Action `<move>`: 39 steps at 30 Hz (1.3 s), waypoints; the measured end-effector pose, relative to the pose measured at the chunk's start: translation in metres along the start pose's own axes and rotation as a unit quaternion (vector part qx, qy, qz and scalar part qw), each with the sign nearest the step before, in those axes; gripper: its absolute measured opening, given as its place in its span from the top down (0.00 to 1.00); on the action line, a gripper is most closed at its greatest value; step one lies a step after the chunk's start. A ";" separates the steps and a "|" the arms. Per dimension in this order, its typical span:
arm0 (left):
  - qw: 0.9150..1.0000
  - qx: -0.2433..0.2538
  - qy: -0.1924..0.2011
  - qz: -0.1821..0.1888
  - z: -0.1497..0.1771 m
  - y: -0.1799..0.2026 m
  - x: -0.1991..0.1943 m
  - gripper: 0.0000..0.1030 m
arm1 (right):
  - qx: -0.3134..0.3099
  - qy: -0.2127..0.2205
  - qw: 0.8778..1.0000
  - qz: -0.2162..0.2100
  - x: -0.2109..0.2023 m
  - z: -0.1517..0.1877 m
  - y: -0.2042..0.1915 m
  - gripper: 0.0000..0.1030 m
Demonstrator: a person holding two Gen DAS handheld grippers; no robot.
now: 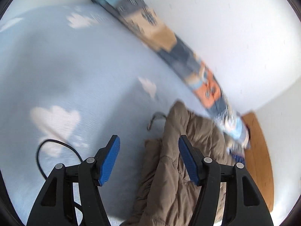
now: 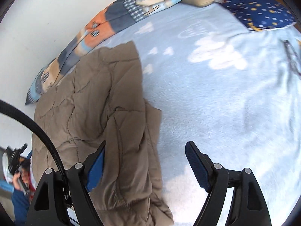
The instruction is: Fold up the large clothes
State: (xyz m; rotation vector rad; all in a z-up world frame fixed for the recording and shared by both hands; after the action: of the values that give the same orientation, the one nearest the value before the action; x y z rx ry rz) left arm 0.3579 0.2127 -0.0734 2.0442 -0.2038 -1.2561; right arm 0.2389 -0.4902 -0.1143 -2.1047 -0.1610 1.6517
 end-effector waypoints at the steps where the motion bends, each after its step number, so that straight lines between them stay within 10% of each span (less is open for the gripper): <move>1: 1.000 -0.002 0.024 -0.003 0.004 -0.001 -0.016 0.38 | 0.009 0.012 1.000 0.014 -0.009 0.005 0.004 0.19; 6: 0.996 0.051 0.072 -0.022 0.046 0.020 -0.062 0.35 | 0.056 0.085 0.991 0.085 -0.057 0.028 0.014 0.19; 11: 0.984 0.158 0.064 -0.043 0.119 0.073 -0.075 0.24 | 0.042 0.154 0.985 0.062 -0.095 0.065 -0.009 0.19; 16: 0.956 0.265 0.042 -0.120 0.175 0.130 -0.026 0.22 | -0.024 0.122 0.990 0.065 -0.052 0.085 -0.067 0.67; 22: 0.931 0.288 -0.003 -0.226 0.184 0.118 0.036 0.21 | -0.040 0.075 0.992 0.088 -0.001 0.083 -0.081 0.67; 39: 0.927 0.260 -0.026 -0.268 0.176 0.089 0.079 0.04 | -0.054 0.001 0.987 0.152 0.060 0.066 -0.073 0.66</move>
State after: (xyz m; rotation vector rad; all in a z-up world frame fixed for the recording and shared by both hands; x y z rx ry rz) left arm 0.2732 0.0236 -0.1196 2.6394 0.0090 -1.7267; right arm 0.2066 -0.3853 -0.1487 -2.3037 0.0779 1.8480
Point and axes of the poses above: each gripper's, at about its wrist camera, not at the fingertips, and x roughly the way its jaws point, y to its right, z to its underside, the point moved 7 cm from there along x, roughly the way its jaws point, and after that the axes turned 14 degrees about -y, right-handed, at the moved point
